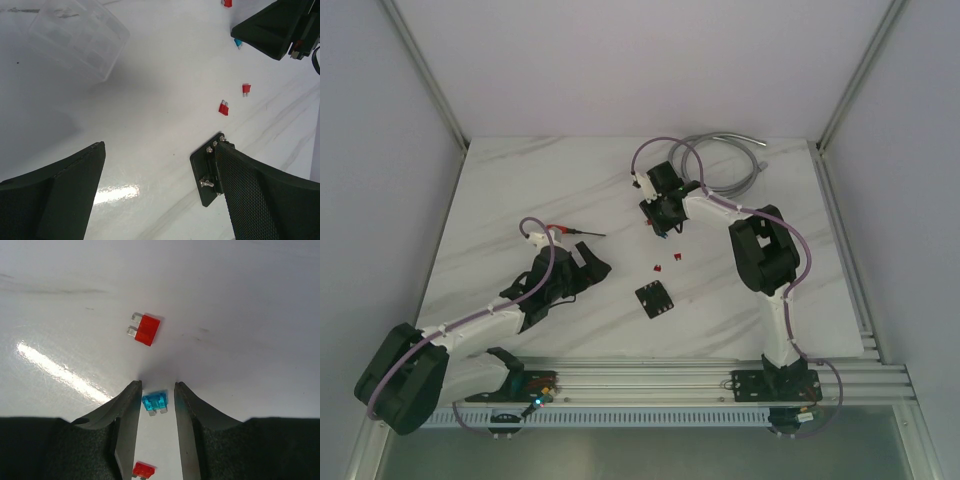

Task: Snap on the fuse box
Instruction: Pick up the fuse from the center of the board.

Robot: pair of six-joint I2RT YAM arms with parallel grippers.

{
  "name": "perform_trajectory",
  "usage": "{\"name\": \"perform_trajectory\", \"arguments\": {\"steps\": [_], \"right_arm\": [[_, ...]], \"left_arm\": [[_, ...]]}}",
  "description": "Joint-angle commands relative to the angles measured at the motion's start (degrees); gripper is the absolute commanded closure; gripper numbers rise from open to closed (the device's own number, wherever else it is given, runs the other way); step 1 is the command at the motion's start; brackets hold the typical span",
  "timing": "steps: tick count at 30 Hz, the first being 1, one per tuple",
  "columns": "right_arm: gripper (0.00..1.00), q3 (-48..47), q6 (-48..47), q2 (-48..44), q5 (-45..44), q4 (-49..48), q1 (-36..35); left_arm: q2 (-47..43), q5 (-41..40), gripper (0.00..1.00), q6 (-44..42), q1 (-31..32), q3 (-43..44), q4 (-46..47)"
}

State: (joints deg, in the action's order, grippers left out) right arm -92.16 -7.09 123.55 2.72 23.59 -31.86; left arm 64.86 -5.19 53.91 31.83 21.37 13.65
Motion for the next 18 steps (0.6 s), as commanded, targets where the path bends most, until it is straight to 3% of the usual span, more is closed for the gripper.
{"name": "perform_trajectory", "arguments": {"steps": [1,18], "right_arm": [[0.6,1.02,-0.8,0.92,0.19,5.74,-0.3],[0.6,0.34,-1.58,0.03,2.2,8.59,-0.23]], "left_arm": [[0.19,0.7,0.0,-0.42,-0.26,0.12,-0.06],[1.15,1.32,0.0,-0.46,-0.28,0.84,0.06]]}}
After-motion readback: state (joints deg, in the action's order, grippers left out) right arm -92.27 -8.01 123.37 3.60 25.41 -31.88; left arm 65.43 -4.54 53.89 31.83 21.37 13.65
